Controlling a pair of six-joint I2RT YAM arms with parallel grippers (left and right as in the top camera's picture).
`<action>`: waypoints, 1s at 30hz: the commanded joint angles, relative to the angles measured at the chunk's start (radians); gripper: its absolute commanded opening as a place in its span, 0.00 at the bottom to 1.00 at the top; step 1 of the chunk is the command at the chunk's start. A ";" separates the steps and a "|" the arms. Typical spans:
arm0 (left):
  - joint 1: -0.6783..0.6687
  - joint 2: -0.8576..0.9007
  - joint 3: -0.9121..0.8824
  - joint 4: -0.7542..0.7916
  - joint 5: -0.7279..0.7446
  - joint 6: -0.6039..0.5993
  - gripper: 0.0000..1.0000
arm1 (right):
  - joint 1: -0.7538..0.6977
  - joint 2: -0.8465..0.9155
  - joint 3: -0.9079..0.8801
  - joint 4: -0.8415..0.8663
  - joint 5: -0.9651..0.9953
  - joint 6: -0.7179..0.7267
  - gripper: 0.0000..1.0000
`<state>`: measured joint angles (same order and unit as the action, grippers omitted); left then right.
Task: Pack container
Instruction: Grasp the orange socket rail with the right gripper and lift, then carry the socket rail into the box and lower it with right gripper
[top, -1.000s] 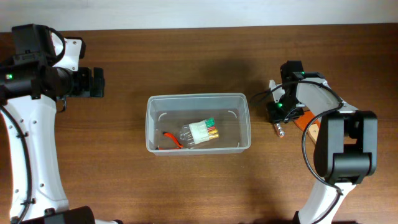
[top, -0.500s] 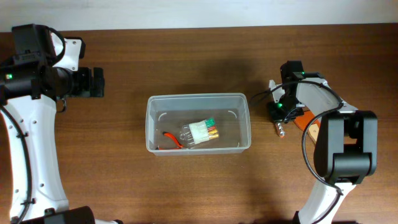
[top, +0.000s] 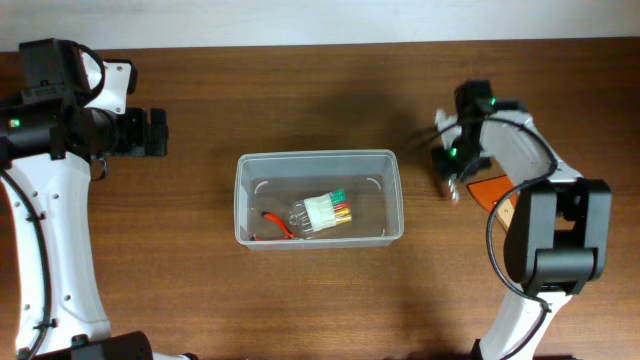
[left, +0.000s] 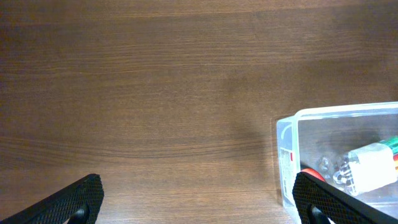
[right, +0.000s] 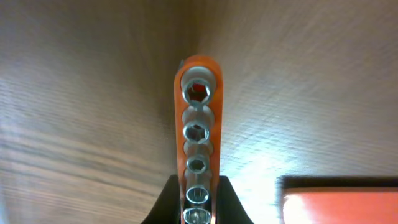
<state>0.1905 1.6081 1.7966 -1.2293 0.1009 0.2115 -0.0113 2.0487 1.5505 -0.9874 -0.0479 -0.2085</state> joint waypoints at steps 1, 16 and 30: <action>0.004 -0.002 0.001 0.006 0.005 -0.016 0.99 | 0.016 -0.041 0.208 -0.072 -0.012 -0.031 0.04; 0.004 -0.002 0.001 0.010 0.002 -0.016 0.99 | 0.451 -0.057 0.608 -0.565 -0.103 -0.551 0.06; 0.004 -0.002 0.001 0.001 -0.019 -0.016 0.99 | 0.460 -0.050 0.195 -0.270 -0.072 -0.705 0.04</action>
<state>0.1905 1.6081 1.7966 -1.2240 0.0891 0.2115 0.4870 2.0041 1.7988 -1.2903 -0.1326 -0.8722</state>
